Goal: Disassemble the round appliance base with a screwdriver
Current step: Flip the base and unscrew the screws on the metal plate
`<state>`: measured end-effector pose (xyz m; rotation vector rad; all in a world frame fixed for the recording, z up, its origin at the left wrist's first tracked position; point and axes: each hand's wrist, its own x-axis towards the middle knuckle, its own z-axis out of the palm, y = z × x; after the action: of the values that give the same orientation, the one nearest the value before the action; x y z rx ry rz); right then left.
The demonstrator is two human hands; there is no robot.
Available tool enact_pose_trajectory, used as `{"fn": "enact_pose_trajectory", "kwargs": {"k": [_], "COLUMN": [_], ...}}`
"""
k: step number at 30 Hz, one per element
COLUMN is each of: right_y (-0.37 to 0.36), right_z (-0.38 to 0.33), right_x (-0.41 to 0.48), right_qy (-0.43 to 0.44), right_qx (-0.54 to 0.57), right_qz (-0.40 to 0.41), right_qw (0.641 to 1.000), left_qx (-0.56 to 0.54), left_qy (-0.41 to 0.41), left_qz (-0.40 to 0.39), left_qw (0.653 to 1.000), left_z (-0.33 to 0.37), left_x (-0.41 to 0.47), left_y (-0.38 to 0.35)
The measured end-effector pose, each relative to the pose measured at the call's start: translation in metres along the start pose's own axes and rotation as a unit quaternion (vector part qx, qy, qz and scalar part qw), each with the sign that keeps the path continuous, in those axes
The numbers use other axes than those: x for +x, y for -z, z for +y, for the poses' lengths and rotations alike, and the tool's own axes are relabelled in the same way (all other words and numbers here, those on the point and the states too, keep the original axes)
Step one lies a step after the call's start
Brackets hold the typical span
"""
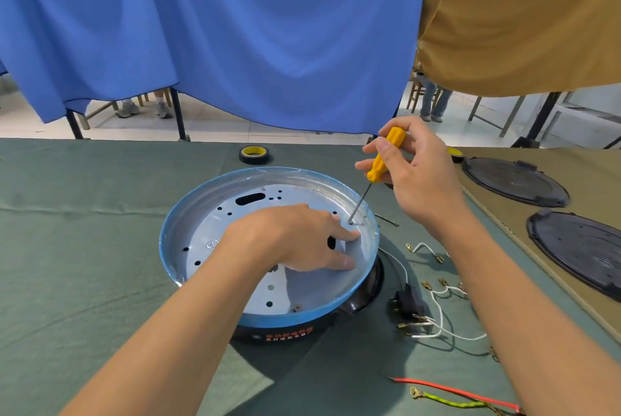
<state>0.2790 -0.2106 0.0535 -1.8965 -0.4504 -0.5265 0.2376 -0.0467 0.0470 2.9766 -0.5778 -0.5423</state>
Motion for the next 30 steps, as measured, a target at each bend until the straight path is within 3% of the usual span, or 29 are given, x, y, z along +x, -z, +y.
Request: {"fn": "enact_pose_trajectory", "kwargs": {"k": [6,11,14,17,19,26,30], "right_y": [0.001,0.007,0.010,0.010,0.010,0.011,0.012], "right_z": [-0.005,-0.010,-0.018,-0.026,-0.034,-0.067,-0.073], "right_x": [-0.003,-0.001,0.012,0.033,0.047,0.078,0.081], "right_qy": [-0.006,-0.010,-0.027,0.004,0.009,-0.004,-0.029], "right_qx": [-0.029,-0.042,-0.123,-0.375,-0.469,-0.490,-0.445], "right_qz": [-0.013,-0.076,-0.119,-0.157,-0.178,-0.405,-0.474], "right_qw": [0.999,0.996,0.985,0.914,0.865,0.772,0.759], "left_qx": [0.002,0.001,-0.003,-0.002,-0.001,0.021,0.032], "left_qy": [0.000,0.001,0.002,0.002,0.002,0.007,0.006], "left_qz": [0.002,0.003,0.006,0.005,0.003,-0.033,-0.039], "left_qw": [1.000,1.000,1.000,1.000,1.000,0.999,0.999], "left_z": [0.001,0.002,0.002,0.002,0.001,-0.002,-0.002], "left_x": [-0.002,-0.004,-0.005,-0.006,-0.005,0.004,0.009], "left_y": [0.000,-0.001,0.000,0.000,-0.001,0.003,0.010]}}
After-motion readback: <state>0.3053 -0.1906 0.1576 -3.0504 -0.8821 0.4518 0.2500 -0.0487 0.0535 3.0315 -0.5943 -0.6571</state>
